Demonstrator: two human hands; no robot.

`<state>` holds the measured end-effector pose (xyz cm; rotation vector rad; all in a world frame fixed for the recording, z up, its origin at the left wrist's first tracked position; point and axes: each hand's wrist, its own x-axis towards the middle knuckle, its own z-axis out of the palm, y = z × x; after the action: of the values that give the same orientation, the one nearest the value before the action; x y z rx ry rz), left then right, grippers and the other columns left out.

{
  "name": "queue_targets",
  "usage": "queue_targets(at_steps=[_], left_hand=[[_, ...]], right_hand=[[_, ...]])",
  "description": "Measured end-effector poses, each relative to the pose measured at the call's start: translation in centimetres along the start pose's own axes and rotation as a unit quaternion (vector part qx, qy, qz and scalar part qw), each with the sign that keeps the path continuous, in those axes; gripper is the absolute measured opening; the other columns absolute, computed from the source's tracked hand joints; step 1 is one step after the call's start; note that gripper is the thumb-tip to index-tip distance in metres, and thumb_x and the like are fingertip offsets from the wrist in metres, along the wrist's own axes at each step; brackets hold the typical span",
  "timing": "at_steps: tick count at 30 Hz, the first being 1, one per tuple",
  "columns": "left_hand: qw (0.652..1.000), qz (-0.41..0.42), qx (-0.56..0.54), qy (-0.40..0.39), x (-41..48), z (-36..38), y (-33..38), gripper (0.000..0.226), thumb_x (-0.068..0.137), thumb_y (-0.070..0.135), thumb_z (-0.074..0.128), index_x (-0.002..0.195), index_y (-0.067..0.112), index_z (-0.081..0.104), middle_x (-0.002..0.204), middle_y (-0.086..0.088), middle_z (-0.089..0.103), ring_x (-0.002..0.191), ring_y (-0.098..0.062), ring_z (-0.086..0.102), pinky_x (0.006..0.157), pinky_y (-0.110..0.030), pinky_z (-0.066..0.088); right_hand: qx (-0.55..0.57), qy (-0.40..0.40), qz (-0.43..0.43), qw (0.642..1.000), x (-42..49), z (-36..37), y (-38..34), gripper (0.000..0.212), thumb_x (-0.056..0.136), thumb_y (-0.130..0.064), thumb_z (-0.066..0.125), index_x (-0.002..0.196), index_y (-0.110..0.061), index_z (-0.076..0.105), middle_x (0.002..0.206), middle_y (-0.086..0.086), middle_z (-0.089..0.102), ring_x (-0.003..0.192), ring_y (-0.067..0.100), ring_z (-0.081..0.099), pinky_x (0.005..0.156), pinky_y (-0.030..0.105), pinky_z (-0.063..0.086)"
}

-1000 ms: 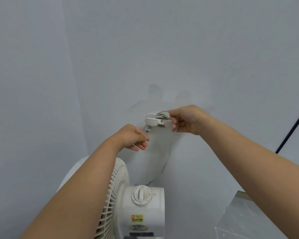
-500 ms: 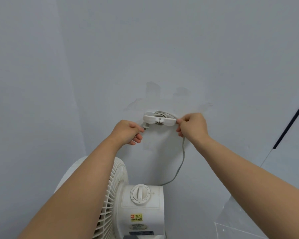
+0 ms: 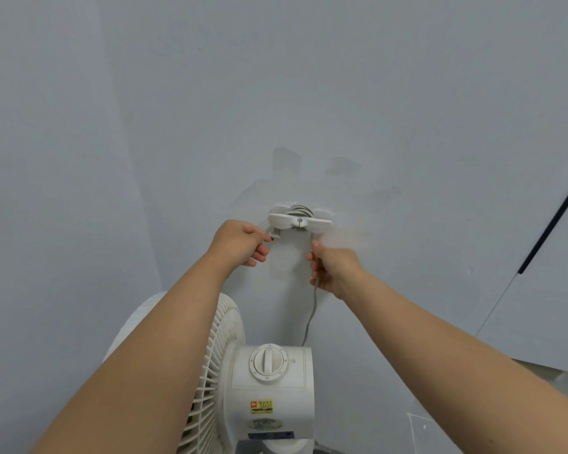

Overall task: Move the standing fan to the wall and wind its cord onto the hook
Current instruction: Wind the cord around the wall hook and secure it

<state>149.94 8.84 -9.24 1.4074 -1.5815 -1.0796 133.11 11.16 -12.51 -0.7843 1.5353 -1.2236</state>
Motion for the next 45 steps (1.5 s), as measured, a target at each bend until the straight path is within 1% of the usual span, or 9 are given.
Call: queue_targets(at_steps=[3, 9, 14, 22, 27, 32, 38, 42, 45], left_hand=[[1.000, -0.006, -0.007, 0.005, 0.2, 0.1, 0.1, 0.027, 0.090, 0.005, 0.046, 0.072, 0.013, 0.064, 0.068, -0.006, 0.063, 0.060, -0.014, 0.061, 0.053, -0.022, 0.047], [0.999, -0.027, 0.004, -0.040, 0.3, 0.6, 0.0, 0.015, 0.091, 0.009, 0.051, 0.084, 0.012, 0.064, 0.075, -0.004, 0.064, 0.064, -0.011, 0.059, 0.057, -0.021, 0.046], [0.998, -0.025, 0.008, -0.050, 0.3, 0.8, -0.1, 0.015, 0.091, 0.010, 0.052, 0.098, 0.010, 0.066, 0.091, -0.004, 0.067, 0.073, -0.009, 0.057, 0.064, -0.022, 0.047], [0.987, -0.052, 0.025, -0.150, 0.2, 1.9, 0.1, 0.029, 0.094, 0.010, 0.048, 0.120, 0.013, 0.060, 0.105, 0.003, 0.066, 0.104, -0.013, 0.057, 0.076, -0.024, 0.047], [0.977, -0.041, 0.056, -0.204, 0.1, 2.0, 0.2, 0.027, 0.094, 0.011, 0.051, 0.119, 0.017, 0.059, 0.112, 0.001, 0.063, 0.106, -0.013, 0.054, 0.094, -0.032, 0.042], [0.974, -0.047, 0.069, -0.210, 0.3, 2.1, -0.4, 0.017, 0.095, 0.012, 0.049, 0.101, 0.013, 0.065, 0.088, 0.003, 0.064, 0.092, -0.010, 0.056, 0.079, -0.023, 0.044], [0.985, -0.031, 0.114, -0.129, 1.2, 2.1, -0.8, 0.026, 0.095, 0.016, 0.049, 0.071, 0.017, 0.060, 0.067, 0.000, 0.055, 0.068, -0.011, 0.050, 0.065, -0.021, 0.041], [0.985, -0.024, 0.156, -0.075, 1.8, 1.9, -1.2, 0.032, 0.094, 0.021, 0.052, 0.062, 0.015, 0.056, 0.062, -0.002, 0.054, 0.060, -0.013, 0.048, 0.058, -0.022, 0.038], [0.983, -0.019, 0.180, -0.044, 2.1, 1.9, -1.3, 0.032, 0.091, 0.015, 0.055, 0.058, 0.016, 0.056, 0.066, -0.005, 0.058, 0.071, -0.020, 0.052, 0.067, -0.025, 0.041]], right_hand=[[0.023, -0.082, 0.057, 0.995, 0.6, -0.5, 1.7, 0.042, 0.091, -0.048, 0.052, 0.066, -0.014, 0.052, 0.049, -0.003, 0.040, 0.049, 0.013, 0.037, 0.056, 0.027, 0.039], [0.102, -0.193, 0.056, 0.974, 1.5, -1.3, 3.9, 0.026, 0.100, -0.012, 0.035, 0.089, -0.015, 0.058, 0.068, -0.002, 0.048, 0.066, 0.012, 0.045, 0.072, 0.034, 0.040], [-0.065, -0.182, 0.133, 0.972, 1.3, -0.4, 6.5, 0.044, 0.095, -0.051, 0.040, 0.074, -0.016, 0.057, 0.056, -0.003, 0.038, 0.054, 0.012, 0.036, 0.064, 0.028, 0.036], [-0.062, -0.226, 0.153, 0.960, 0.9, 1.4, 6.1, 0.034, 0.103, -0.028, 0.032, 0.092, -0.016, 0.062, 0.060, -0.003, 0.032, 0.053, 0.009, 0.027, 0.056, 0.022, 0.025], [-0.146, -0.205, 0.158, 0.955, 0.8, 2.1, 5.5, 0.043, 0.095, -0.048, 0.044, 0.079, -0.011, 0.062, 0.042, -0.005, 0.036, 0.035, 0.007, 0.023, 0.045, 0.019, 0.021], [-0.206, -0.203, 0.143, 0.946, 1.0, 1.5, 6.1, 0.053, 0.089, -0.060, 0.044, 0.074, -0.012, 0.062, 0.055, -0.002, 0.042, 0.048, 0.010, 0.034, 0.053, 0.022, 0.031], [-0.344, -0.104, -0.019, 0.933, 1.0, 0.0, 4.6, 0.026, 0.090, -0.019, 0.057, 0.067, -0.007, 0.060, 0.075, 0.011, 0.068, 0.050, 0.009, 0.057, 0.056, 0.020, 0.045], [-0.485, 0.086, -0.221, 0.842, -0.7, -1.4, 2.4, 0.026, 0.079, -0.012, 0.048, 0.054, -0.006, 0.045, 0.056, 0.013, 0.054, 0.059, 0.033, 0.050, 0.051, 0.033, 0.039], [-0.507, 0.148, -0.361, 0.768, -2.8, -1.6, 0.1, 0.023, 0.083, -0.017, 0.047, 0.061, -0.011, 0.044, 0.059, 0.007, 0.051, 0.059, 0.029, 0.046, 0.053, 0.030, 0.031]])
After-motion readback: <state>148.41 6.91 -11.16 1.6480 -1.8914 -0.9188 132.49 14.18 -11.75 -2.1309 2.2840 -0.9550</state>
